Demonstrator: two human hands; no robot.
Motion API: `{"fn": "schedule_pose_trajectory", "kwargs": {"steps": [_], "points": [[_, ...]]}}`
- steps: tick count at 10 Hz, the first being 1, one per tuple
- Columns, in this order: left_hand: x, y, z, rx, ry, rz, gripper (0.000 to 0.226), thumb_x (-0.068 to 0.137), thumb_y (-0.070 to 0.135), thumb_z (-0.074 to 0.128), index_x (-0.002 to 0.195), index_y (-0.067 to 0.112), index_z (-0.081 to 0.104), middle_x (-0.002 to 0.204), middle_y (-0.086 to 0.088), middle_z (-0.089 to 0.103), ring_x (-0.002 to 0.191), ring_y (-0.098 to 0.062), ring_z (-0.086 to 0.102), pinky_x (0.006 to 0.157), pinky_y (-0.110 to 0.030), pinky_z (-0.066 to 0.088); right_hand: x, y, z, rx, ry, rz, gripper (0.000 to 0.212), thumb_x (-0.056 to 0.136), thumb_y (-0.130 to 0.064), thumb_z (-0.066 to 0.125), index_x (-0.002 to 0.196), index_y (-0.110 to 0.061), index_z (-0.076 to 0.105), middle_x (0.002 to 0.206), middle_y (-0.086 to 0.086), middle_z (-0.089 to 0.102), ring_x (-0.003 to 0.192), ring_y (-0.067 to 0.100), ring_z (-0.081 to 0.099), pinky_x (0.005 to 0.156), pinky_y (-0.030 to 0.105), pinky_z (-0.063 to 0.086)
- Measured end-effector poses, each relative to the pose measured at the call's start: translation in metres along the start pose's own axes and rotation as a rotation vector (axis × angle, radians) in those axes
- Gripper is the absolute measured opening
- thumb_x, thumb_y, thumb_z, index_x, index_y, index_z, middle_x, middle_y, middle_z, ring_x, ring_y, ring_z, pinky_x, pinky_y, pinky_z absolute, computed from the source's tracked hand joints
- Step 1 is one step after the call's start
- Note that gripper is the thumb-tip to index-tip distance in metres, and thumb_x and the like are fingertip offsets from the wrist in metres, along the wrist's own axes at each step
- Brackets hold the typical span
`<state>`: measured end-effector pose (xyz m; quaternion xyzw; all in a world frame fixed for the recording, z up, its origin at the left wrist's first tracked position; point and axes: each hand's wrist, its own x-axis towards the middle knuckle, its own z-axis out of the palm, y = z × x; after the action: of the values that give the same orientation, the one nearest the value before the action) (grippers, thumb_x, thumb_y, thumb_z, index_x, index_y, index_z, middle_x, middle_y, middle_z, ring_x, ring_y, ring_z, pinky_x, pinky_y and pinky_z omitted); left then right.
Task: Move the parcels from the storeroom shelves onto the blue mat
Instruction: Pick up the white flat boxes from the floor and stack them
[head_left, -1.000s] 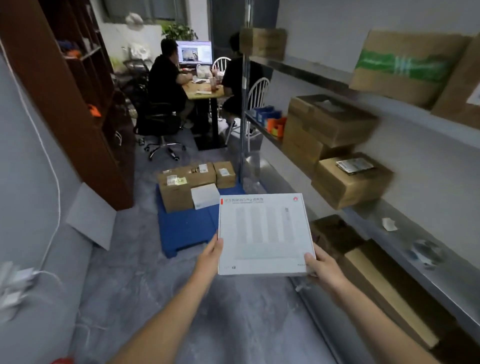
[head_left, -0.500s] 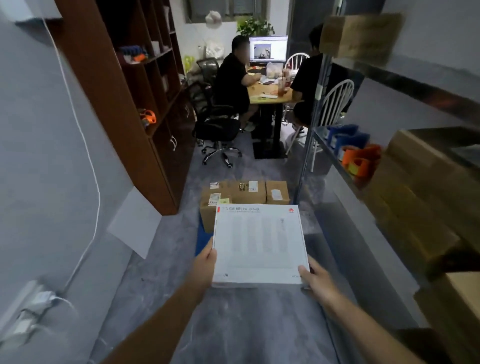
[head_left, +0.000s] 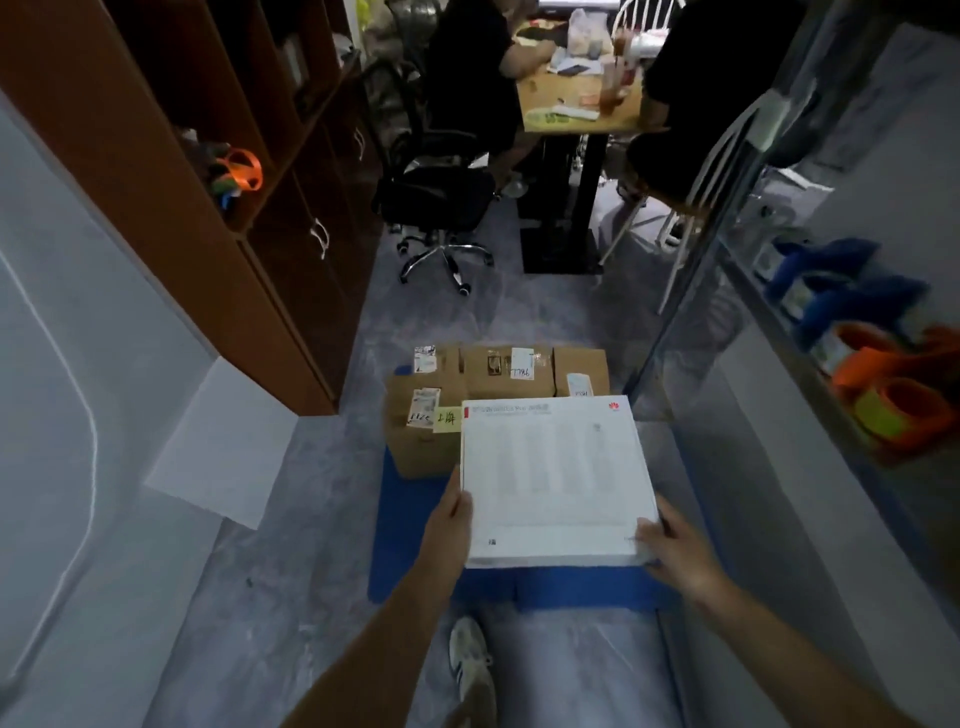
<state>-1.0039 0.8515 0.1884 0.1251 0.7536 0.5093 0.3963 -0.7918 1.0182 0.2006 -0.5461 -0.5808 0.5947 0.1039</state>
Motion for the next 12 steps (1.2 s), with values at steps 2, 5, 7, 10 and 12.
{"fn": "schedule_pose_trajectory", "kwargs": {"steps": [2, 5, 7, 10, 12], "points": [[0.142, 0.008, 0.023, 0.147, 0.097, -0.112, 0.030, 0.100, 0.018, 0.047, 0.129, 0.020, 0.055, 0.106, -0.017, 0.042, 0.096, -0.038, 0.048, 0.082, -0.031, 0.037, 0.126, -0.016, 0.012, -0.012, 0.006, 0.095, 0.015, 0.095, -0.006, 0.056, 0.109, -0.008, 0.058, 0.092, 0.012, 0.060, 0.077, 0.018, 0.058, 0.058, 0.032, 0.055], [0.317, -0.122, 0.081, 0.300, -0.094, -0.192, 0.075, 0.085, -0.017, 0.046, 0.151, 0.013, 0.027, 0.110, -0.028, 0.054, 0.098, -0.043, 0.056, 0.092, -0.051, 0.048, 0.326, 0.096, 0.043, -0.049, -0.074, 0.335, 0.047, 0.095, 0.002, 0.052, 0.138, -0.015, 0.044, 0.126, 0.010, 0.054, 0.101, 0.025, 0.058, 0.078, 0.041, 0.057], [0.417, -0.216, 0.123, 0.384, 0.005, -0.238, 0.074, 0.086, -0.003, 0.057, 0.149, 0.025, 0.030, 0.147, -0.013, 0.033, 0.134, -0.035, 0.036, 0.107, -0.049, 0.039, 0.459, 0.170, 0.090, -0.013, -0.064, 0.330, 0.051, 0.092, 0.015, 0.044, 0.129, -0.018, 0.053, 0.119, 0.006, 0.058, 0.079, 0.008, 0.060, 0.085, 0.048, 0.053], [0.520, -0.279, 0.147, 0.170, 0.097, -0.213, 0.089, 0.085, 0.000, 0.066, 0.154, 0.020, 0.013, 0.157, -0.001, 0.014, 0.141, -0.017, 0.021, 0.104, -0.019, 0.020, 0.584, 0.219, 0.140, 0.001, -0.087, 0.231, 0.054, 0.080, 0.020, 0.046, 0.103, -0.024, 0.068, 0.109, 0.007, 0.069, 0.092, 0.017, 0.064, 0.071, 0.033, 0.057], [0.503, -0.247, 0.151, 0.256, 0.062, -0.195, 0.077, 0.093, 0.001, 0.053, 0.155, 0.019, 0.011, 0.162, 0.005, 0.001, 0.147, -0.011, 0.006, 0.110, -0.013, 0.010, 0.563, 0.212, 0.143, -0.190, -0.148, 0.221, 0.043, 0.087, -0.003, 0.047, 0.115, -0.033, 0.062, 0.105, -0.009, 0.067, 0.080, 0.009, 0.056, 0.070, 0.028, 0.046]]}}
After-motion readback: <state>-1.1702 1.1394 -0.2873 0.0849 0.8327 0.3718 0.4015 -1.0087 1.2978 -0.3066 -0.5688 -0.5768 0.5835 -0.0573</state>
